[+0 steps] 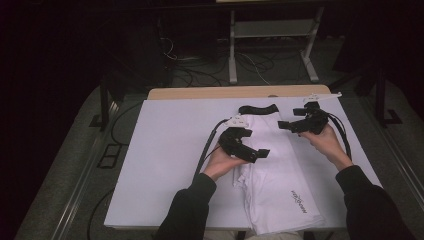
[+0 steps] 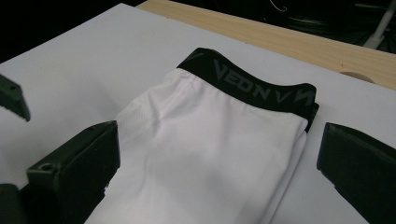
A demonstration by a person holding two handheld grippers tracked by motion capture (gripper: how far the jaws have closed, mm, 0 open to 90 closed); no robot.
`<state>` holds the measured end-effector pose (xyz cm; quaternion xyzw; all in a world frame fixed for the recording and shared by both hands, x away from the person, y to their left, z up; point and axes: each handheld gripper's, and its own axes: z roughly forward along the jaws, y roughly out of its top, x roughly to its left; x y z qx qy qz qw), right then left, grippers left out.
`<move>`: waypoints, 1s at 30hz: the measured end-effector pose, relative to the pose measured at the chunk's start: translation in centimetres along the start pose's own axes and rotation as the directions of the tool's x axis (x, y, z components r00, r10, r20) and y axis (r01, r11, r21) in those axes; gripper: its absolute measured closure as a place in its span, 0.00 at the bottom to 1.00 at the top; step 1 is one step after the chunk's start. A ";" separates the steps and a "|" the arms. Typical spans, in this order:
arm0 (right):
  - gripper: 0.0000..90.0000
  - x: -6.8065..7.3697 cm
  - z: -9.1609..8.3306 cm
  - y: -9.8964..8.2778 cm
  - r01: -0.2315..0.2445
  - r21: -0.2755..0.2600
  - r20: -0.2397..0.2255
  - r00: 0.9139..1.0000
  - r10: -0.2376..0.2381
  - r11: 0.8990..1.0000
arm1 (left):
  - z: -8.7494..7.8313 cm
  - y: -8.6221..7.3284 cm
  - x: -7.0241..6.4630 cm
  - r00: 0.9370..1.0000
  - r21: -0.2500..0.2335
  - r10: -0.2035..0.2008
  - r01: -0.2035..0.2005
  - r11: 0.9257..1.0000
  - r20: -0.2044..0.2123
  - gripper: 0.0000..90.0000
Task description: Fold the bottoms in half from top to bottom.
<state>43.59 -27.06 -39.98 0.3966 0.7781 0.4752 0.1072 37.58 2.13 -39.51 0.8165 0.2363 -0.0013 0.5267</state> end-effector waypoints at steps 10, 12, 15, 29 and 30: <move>0.00 -0.7 0.1 -0.4 -0.017 -0.004 -0.002 1.000 0.017 1.000 | -0.1 0.1 3.0 0.997 -0.003 -0.063 0.063 0.998 -0.041 0.00; 0.00 -0.8 0.2 -0.4 -0.020 -0.002 0.000 1.000 0.020 1.000 | -0.2 0.1 3.6 0.996 -0.004 -0.076 0.076 0.997 -0.049 0.00; 0.00 -1.0 0.5 -0.6 -0.032 0.002 -0.010 0.999 0.032 0.999 | -0.2 0.0 4.5 0.994 0.000 -0.097 0.097 0.995 -0.060 0.00; 0.00 -1.8 2.0 -1.3 -0.056 0.046 -0.023 0.998 0.057 0.997 | 0.4 -0.8 7.4 0.978 0.029 -0.171 0.176 0.984 -0.116 0.00; 0.00 -1.9 2.0 -1.4 -0.056 0.046 -0.021 0.998 0.057 0.997 | 0.5 -0.9 7.6 0.977 0.024 -0.179 0.183 0.983 -0.117 0.00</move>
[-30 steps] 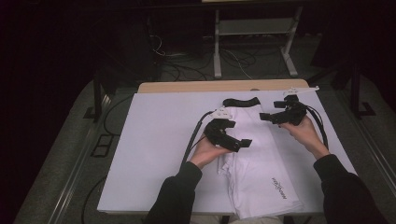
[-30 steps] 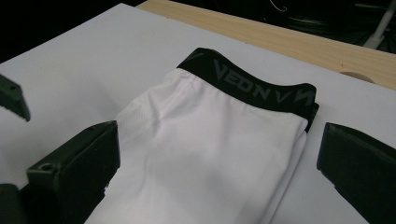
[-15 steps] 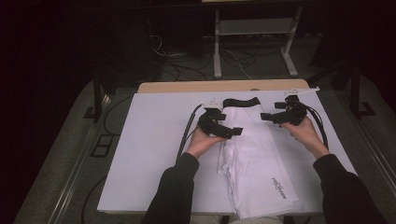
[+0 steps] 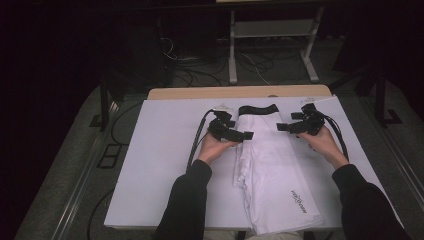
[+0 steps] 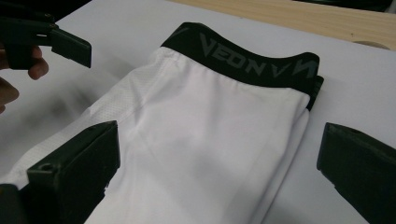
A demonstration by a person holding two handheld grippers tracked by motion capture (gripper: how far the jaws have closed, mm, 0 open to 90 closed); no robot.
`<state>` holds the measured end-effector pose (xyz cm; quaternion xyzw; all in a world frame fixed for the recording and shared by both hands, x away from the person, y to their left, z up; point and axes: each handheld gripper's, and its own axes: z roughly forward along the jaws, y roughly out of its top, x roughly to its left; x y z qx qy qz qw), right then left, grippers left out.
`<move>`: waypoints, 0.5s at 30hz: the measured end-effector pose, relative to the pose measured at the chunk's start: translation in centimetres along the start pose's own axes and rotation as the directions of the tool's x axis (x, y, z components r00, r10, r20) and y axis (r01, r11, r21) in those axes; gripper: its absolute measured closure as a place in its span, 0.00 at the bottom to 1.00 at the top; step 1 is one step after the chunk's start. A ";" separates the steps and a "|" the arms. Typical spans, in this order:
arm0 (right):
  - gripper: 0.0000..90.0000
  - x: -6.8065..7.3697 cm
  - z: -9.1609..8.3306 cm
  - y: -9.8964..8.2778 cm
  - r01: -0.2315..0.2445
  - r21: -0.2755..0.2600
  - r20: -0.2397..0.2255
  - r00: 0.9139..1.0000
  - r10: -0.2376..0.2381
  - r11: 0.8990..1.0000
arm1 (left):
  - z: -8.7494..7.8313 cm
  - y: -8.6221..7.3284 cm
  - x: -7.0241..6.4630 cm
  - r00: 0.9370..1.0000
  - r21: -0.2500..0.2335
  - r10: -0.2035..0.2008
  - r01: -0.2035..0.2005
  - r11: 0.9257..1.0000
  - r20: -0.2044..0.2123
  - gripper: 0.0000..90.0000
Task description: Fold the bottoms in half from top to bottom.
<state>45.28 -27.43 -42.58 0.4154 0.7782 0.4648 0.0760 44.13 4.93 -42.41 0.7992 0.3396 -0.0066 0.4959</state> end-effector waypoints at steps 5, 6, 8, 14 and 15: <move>0.00 -0.5 0.2 -0.1 -0.021 0.012 0.004 1.000 0.021 1.000 | 0.6 -0.2 0.8 1.000 0.016 -0.027 0.027 1.000 0.000 0.00; 0.00 -0.6 0.2 -0.1 -0.026 0.018 0.004 1.000 0.026 1.000 | 0.7 -0.3 0.9 0.999 0.010 -0.033 0.033 0.999 0.003 0.00; 0.00 -0.8 0.3 -0.1 -0.030 0.028 0.001 1.000 0.030 0.999 | 0.9 -0.4 1.1 0.999 0.006 -0.043 0.043 0.999 -0.007 0.00; 0.00 -1.0 0.7 0.1 -0.044 0.051 -0.003 0.999 0.044 0.998 | 1.1 -0.5 2.0 0.996 -0.018 -0.090 0.090 0.996 -0.006 0.00; 0.00 -1.1 0.8 0.2 -0.049 0.064 -0.006 0.999 0.050 0.997 | 1.1 -0.5 2.2 0.996 -0.023 -0.094 0.094 0.995 -0.005 0.00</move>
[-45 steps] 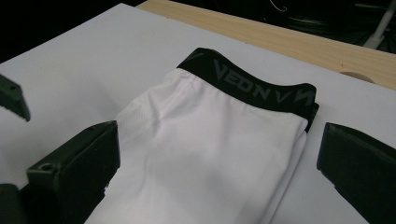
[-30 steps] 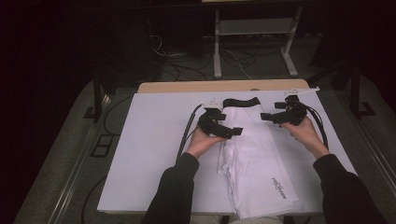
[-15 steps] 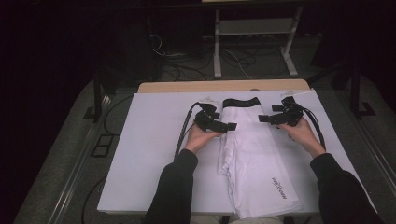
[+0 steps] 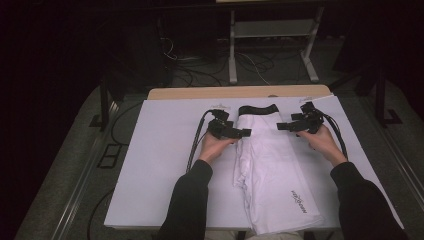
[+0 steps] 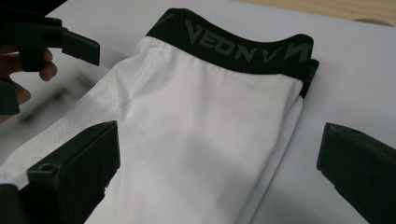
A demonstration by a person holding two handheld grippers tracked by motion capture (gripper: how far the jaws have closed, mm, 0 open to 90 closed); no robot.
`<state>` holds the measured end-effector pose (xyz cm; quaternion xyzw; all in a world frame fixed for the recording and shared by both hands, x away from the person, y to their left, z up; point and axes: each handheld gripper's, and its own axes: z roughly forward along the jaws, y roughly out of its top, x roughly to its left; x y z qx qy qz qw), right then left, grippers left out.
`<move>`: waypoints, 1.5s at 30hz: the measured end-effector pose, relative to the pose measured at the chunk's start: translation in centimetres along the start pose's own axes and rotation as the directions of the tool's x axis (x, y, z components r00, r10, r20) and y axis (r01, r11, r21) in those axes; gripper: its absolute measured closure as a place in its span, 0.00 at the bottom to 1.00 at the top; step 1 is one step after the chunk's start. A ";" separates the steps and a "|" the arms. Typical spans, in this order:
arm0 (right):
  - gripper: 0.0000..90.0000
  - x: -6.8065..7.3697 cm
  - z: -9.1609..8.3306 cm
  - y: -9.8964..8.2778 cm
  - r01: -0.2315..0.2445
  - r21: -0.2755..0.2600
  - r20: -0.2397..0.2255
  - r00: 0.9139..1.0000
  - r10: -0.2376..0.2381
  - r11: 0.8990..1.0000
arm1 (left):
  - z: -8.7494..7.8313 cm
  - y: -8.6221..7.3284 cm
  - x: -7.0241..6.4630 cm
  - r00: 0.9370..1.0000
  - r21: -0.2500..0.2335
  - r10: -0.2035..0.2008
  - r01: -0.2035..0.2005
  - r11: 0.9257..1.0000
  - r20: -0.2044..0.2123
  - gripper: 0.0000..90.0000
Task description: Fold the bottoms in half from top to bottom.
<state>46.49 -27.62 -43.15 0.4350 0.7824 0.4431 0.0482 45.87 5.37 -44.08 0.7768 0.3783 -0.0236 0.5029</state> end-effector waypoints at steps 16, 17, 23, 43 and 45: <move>0.08 -0.8 1.9 0.9 -0.053 0.106 0.008 0.999 0.053 0.993 | 1.6 0.5 1.6 0.999 0.027 -0.049 0.050 0.998 -0.023 0.03; 0.09 -0.9 1.9 0.9 -0.057 0.113 0.008 0.998 0.057 0.992 | 1.6 0.5 1.6 0.998 0.026 -0.051 0.051 0.998 -0.025 0.03; 0.17 -1.5 1.8 0.8 -0.081 0.138 0.024 0.997 0.078 0.987 | 1.7 0.7 2.1 0.997 0.039 -0.072 0.073 0.997 -0.041 0.05; 0.50 -2.7 2.2 0.2 -0.152 0.155 -0.014 0.988 0.156 0.976 | 2.0 0.4 3.0 0.993 0.067 -0.115 0.118 0.991 -0.041 0.29; 0.53 -2.7 2.3 0.2 -0.156 0.158 -0.025 0.987 0.161 0.975 | 2.0 0.4 3.1 0.991 0.069 -0.127 0.129 0.989 -0.035 0.35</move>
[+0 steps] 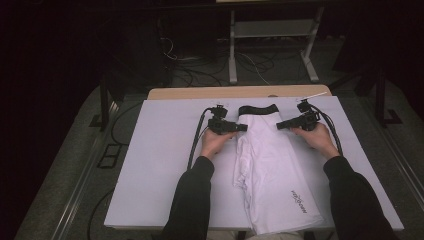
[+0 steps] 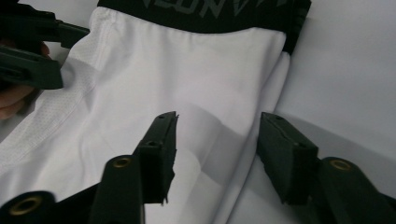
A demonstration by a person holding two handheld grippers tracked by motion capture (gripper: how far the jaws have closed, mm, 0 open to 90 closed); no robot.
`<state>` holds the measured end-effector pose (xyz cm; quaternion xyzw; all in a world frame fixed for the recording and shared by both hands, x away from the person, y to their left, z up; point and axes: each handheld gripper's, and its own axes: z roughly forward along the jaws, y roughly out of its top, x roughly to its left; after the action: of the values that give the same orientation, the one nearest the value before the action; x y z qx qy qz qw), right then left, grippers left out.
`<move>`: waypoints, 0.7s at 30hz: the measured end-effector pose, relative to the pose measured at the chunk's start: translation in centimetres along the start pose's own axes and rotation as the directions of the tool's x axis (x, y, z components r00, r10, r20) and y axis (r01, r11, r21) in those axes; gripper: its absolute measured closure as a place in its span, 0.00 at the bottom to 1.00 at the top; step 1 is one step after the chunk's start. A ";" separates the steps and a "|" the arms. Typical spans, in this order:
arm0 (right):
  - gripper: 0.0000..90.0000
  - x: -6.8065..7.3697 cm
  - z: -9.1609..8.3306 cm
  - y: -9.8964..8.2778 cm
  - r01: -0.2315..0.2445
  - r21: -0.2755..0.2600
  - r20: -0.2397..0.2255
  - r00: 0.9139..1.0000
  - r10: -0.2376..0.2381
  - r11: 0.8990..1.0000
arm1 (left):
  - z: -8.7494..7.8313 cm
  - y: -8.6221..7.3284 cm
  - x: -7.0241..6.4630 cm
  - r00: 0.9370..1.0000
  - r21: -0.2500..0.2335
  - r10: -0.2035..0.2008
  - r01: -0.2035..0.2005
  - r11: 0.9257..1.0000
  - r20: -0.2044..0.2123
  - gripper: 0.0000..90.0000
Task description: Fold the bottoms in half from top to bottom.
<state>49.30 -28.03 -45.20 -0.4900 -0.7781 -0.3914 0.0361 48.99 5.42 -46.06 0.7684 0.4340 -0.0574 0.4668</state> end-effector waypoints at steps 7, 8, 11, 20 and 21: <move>0.68 0.4 0.3 0.0 -0.008 0.007 0.018 1.000 0.007 1.000 | 0.1 -0.1 0.3 0.999 0.010 -0.035 0.035 0.999 -0.004 0.61; 0.71 0.4 0.3 0.0 -0.012 0.006 0.026 1.000 0.012 1.000 | 0.1 -0.1 0.3 0.999 0.008 -0.041 0.041 0.999 -0.005 0.64; 0.80 0.5 0.4 0.0 -0.017 0.005 0.047 0.999 0.017 1.000 | 0.3 -0.1 0.3 0.999 0.011 -0.046 0.046 0.999 -0.011 0.72; 0.96 0.7 0.6 -0.1 -0.035 -0.005 0.084 0.996 0.035 0.999 | 0.7 -0.3 0.4 0.998 0.010 -0.064 0.064 0.998 -0.027 0.94; 0.97 0.6 0.6 -0.3 -0.046 -0.016 0.074 0.996 0.047 0.999 | 0.7 -0.3 0.5 0.997 0.005 -0.080 0.080 0.997 -0.016 0.96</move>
<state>48.98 -27.26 -45.54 -0.5223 -0.7646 -0.3775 0.0127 49.28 5.27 -46.86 0.7520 0.4681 -0.0712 0.4587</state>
